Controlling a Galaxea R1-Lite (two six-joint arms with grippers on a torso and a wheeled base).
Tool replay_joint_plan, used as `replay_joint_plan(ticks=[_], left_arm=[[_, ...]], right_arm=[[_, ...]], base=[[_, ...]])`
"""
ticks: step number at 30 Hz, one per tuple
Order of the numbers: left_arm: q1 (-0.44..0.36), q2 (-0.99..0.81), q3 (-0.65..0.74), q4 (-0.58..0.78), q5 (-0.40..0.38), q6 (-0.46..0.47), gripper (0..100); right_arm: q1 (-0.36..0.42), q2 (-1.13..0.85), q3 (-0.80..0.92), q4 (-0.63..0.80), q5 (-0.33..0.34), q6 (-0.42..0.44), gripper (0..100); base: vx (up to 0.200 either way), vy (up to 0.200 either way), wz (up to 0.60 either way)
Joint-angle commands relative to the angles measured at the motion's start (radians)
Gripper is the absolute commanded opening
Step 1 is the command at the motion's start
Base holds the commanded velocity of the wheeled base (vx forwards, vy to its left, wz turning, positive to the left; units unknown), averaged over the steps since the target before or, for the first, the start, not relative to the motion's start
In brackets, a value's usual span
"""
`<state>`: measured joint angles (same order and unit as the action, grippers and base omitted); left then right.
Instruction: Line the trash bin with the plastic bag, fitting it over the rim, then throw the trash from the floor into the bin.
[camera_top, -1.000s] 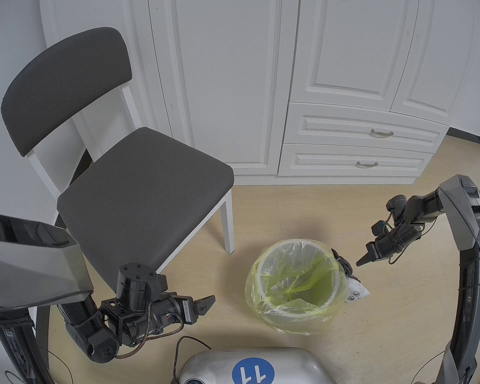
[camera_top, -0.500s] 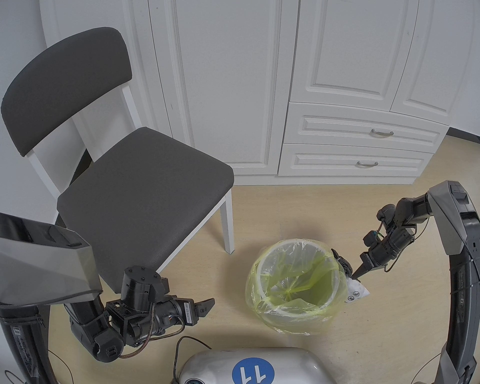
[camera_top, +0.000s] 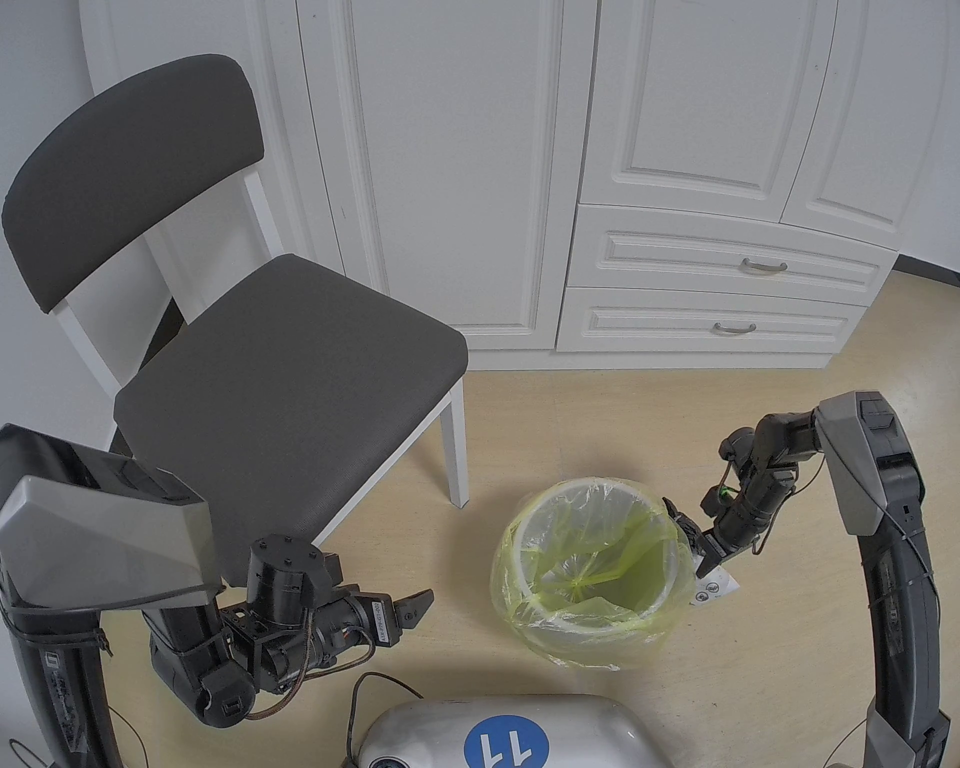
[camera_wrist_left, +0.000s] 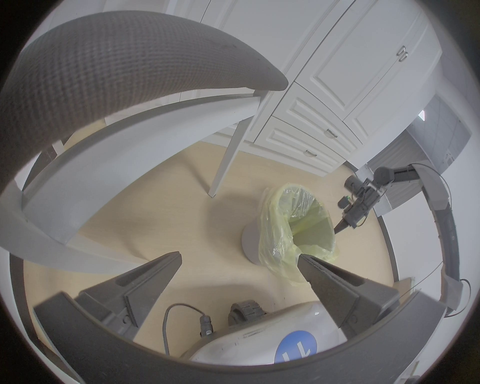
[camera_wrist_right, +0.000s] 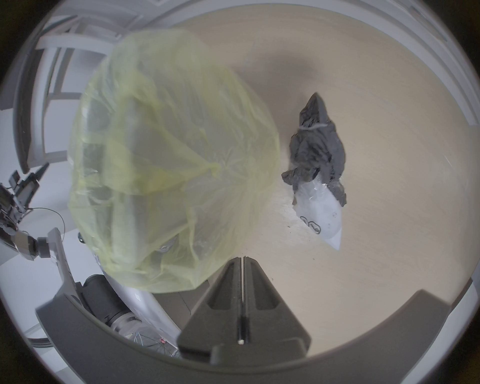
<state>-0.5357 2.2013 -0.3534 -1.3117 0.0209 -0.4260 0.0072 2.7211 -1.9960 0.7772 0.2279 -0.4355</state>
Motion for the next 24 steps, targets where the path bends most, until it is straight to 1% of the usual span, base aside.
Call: replay_joint_plan(ticks=[1,3,4,5,6,7,9,10,11,13,17,21,24], left_arm=[[0.007,0.043,0.001,-0.037,0.001,0.0,100],[0.008,0.048,0.001,-0.047,0.001,0.0,100],[0.011,0.052,0.001,-0.057,0.001,0.0,100],[0.011,0.052,0.001,-0.058,0.001,0.0,100],[0.013,0.057,0.001,-0.066,0.002,0.0,100],[0.013,0.057,0.002,-0.067,0.001,0.0,100],[0.014,0.057,0.002,-0.067,0.001,0.0,100],[0.014,0.057,0.002,-0.067,0.001,0.0,100],[0.014,0.057,0.002,-0.069,0.002,-0.002,100],[0.014,0.057,0.002,-0.069,0.002,0.0,100],[0.013,0.055,0.001,-0.075,0.002,0.0,100],[0.013,0.057,0.011,-0.107,0.002,0.0,100],[0.011,0.055,0.014,-0.112,0.002,0.0,100]], right_arm=[[0.04,0.051,-0.004,-0.015,0.01,0.012,0],[0.043,0.051,-0.004,-0.029,0.042,0.024,0],[0.045,0.049,-0.004,-0.059,0.096,0.052,0],[0.043,0.049,-0.004,-0.065,0.105,0.06,0],[0.045,0.048,-0.004,-0.099,0.145,0.113,0],[0.045,0.049,-0.004,-0.116,0.151,0.143,0],[0.045,0.051,-0.004,-0.144,0.153,0.176,0],[0.045,0.051,-0.004,-0.144,0.153,0.176,0],[0.045,0.057,-0.004,-0.184,0.149,0.205,0],[0.045,0.062,-0.004,-0.208,0.145,0.233,0],[0.045,0.06,-0.004,-0.217,0.113,0.247,0],[0.043,0.035,-0.004,-0.214,0.114,0.278,0],[0.037,0.008,-0.004,-0.207,0.12,0.284,0]], base=[[0.0,0.0,0.0],[0.0,0.0,0.0],[0.0,0.0,0.0],[0.0,0.0,0.0],[0.0,0.0,0.0],[0.0,0.0,0.0],[0.0,0.0,0.0],[0.0,0.0,0.0],[0.0,0.0,0.0],[0.0,0.0,0.0],[0.0,0.0,0.0],[0.0,0.0,0.0],[0.0,0.0,0.0]])
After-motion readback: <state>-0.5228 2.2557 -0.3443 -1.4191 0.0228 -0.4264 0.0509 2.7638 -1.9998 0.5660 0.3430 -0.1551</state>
